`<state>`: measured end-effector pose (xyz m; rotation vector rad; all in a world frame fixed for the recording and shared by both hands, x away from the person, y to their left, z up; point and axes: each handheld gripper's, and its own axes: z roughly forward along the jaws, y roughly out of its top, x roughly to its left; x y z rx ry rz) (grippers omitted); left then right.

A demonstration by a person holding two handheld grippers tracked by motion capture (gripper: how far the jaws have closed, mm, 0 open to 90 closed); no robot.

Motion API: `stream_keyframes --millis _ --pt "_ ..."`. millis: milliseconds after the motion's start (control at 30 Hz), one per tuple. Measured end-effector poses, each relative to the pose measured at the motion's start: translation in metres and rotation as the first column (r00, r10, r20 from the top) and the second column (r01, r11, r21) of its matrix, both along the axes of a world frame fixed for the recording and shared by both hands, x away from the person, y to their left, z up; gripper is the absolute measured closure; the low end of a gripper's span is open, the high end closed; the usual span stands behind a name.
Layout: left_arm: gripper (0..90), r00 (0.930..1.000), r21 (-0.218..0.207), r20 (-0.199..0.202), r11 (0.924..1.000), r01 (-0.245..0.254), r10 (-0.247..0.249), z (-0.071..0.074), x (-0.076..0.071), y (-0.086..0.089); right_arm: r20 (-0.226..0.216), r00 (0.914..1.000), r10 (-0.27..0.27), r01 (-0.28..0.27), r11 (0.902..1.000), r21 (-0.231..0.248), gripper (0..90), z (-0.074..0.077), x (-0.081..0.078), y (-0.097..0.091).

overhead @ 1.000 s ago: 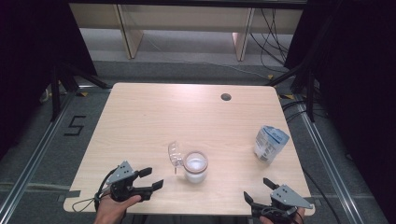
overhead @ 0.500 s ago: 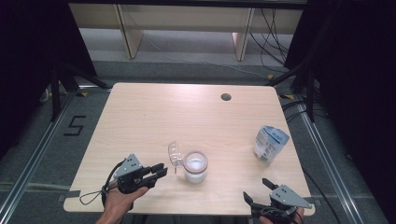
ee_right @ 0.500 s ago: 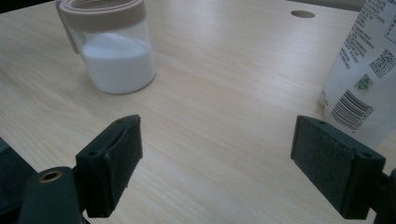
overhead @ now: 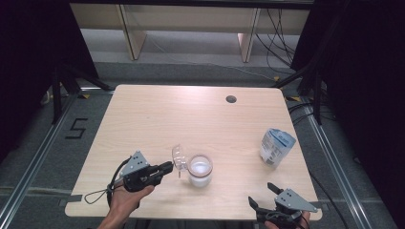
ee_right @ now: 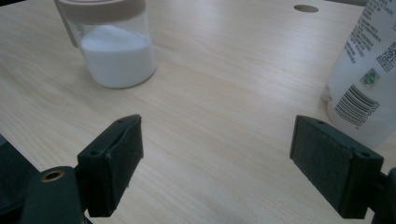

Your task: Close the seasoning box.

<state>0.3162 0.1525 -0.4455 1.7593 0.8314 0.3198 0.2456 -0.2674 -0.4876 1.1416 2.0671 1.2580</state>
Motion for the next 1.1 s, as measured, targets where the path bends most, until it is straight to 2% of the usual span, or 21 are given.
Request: stream_keyframes --millis 100,167,200,233,300,400,433,467,533,733,767,800,833,933,967,1100 --pt "83.6 1.0000 -0.007 -0.005 0.9999 -0.008 0.008 0.002 0.000 -0.001 -0.005 1.0000 -0.001 0.001 0.9999 -0.011 18.1 0.000 0.000 0.000" --pt "83.8 1.0000 -0.005 0.008 1.0000 0.000 0.000 0.003 0.001 -0.002 -0.005 1.0000 0.002 -0.002 0.9999 -0.012 18.1 0.000 -0.001 -0.001" --pt "84.0 1.0000 -0.007 -0.001 0.9999 -0.008 0.008 0.003 0.001 -0.004 -0.005 1.0000 0.001 -0.001 0.9999 -0.011 18.1 0.000 0.000 -0.001" --pt "84.0 0.9999 -0.009 0.012 0.9999 0.008 -0.008 0.003 0.002 -0.004 0.003 1.0000 -0.004 0.004 1.0000 -0.004 18.1 -0.001 0.000 -0.001" --pt "84.0 0.9998 0.007 0.016 0.9999 0.011 -0.011 0.004 0.001 -0.005 -0.008 1.0000 0.005 -0.005 1.0000 -0.004 18.1 0.000 -0.001 -0.001" --pt "84.2 0.9999 -0.004 0.011 1.0000 0.003 -0.003 0.005 0.001 -0.007 0.003 1.0000 0.007 -0.007 1.0000 -0.005 18.1 -0.001 0.000 -0.001" --pt "84.2 0.9997 0.004 0.021 0.9999 0.012 -0.012 0.006 0.002 -0.007 -0.005 0.9999 -0.016 0.016 0.9999 -0.004 18.1 -0.001 -0.002 -0.001" --pt "84.3 0.9997 0.004 0.022 0.9999 0.014 -0.014 0.006 0.002 -0.008 -0.007 0.9998 -0.016 0.016 0.9999 -0.003 18.1 -0.001 -0.002 -0.001" --pt "84.3 0.9997 -0.014 0.018 0.9998 0.015 -0.015 0.006 0.003 -0.010 0.000 1.0000 -0.010 0.010 0.9999 -0.010 18.1 -0.002 -0.002 -0.003" --pt "84.2 0.9993 0.006 0.030 0.9997 0.022 -0.022 0.008 0.004 -0.016 0.001 1.0000 -0.006 0.006 0.9999 -0.010 18.1 -0.002 -0.003 -0.004" --pt "84.0 0.9988 0.010 0.036 0.9994 0.033 -0.033 0.008 0.004 -0.017 -0.011 0.9995 -0.030 0.030 0.9995 -0.005 18.1 -0.001 -0.005 -0.003" --pt "83.8 0.9984 0.005 0.040 0.9992 0.040 -0.041 0.008 0.004 -0.018 0.024 0.9997 -0.011 0.012 0.9995 -0.030 18.0 -0.001 -0.002 -0.005" --pt "83.7 0.9987 0.015 0.037 0.9993 0.035 -0.036 0.008 0.003 -0.019 0.004 0.9999 -0.016 0.016 0.9998 -0.013 18.1 -0.001 -0.003 -0.004" --pt "83.6 0.9981 0.005 0.038 0.9989 0.048 -0.048 0.008 0.005 -0.022 0.004 1.0000 -0.007 0.007 0.9998 -0.019 18.1 -0.001 -0.003 -0.004" --pt "83.6 0.9988 0.008 0.030 0.9993 0.038 -0.038 0.008 0.004 -0.023 -0.002 1.0000 -0.002 0.002 1.0000 -0.004 18.1 -0.001 -0.003 -0.002" --pt "83.3 0.9978 0.012 0.033 0.9983 0.057 -0.057 0.007 0.005 -0.027 0.010 0.9999 0.003 -0.003 0.9998 -0.019 18.2 0.000 -0.003 -0.002"
